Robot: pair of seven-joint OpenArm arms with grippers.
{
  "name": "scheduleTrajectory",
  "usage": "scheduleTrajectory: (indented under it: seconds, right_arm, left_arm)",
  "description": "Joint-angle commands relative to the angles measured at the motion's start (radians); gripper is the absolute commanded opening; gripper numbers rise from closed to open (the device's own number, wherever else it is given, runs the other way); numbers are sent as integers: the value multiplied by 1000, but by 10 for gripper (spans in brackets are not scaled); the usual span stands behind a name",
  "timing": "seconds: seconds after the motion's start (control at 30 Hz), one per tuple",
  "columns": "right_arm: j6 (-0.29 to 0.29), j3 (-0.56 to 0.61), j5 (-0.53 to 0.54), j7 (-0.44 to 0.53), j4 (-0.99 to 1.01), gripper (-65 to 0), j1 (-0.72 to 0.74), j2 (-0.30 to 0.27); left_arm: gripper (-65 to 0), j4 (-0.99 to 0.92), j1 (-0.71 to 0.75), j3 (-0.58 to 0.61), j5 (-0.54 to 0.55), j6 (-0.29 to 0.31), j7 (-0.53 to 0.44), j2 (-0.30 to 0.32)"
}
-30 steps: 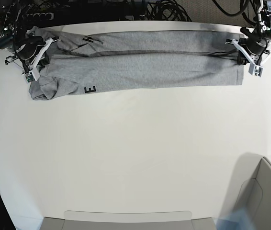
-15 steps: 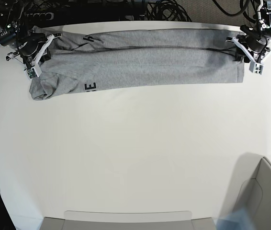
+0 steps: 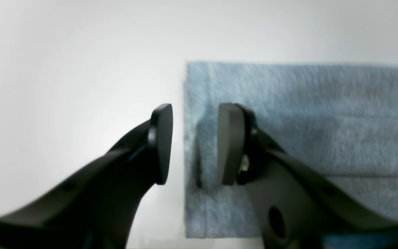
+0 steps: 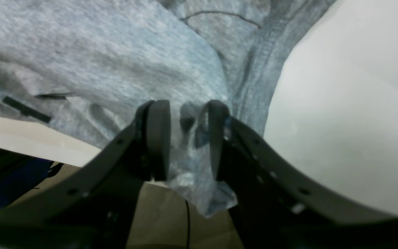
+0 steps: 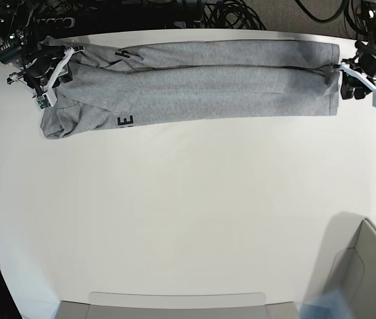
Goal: Fold the T-shirt properly
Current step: 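Release the hem and reposition the left gripper at the shirt's end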
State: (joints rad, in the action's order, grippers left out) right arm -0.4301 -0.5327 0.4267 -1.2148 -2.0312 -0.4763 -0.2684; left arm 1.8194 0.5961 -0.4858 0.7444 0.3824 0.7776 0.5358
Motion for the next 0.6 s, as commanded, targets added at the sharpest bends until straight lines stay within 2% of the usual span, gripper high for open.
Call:
scheduleTrajectory:
  seconds: [0.0,0.1,0.23,0.4,0.57]
  right_arm:
    - [-13,1,7,8,-3,-457,4,-13]
    - [-13,47,7,8,30,-457,18,-33]
    - [-13,81,7,20,37,-457,15,-39]
    - [-13,81,5,49,45,-457,12,-44]
    - [-13,81,4,49,48,-457,15,-44]
  left_arm:
    - [-407,-10,2,-3,17,5,0,31]
    - [-359,-66,-5,29,30,7,29,40]
    - [-360,-68,-5,37,111,7,35,40]
    - [-358,-100,-5,46,123,7,38,42]
    - [-358,-267,-87,129,116,8,35,66]
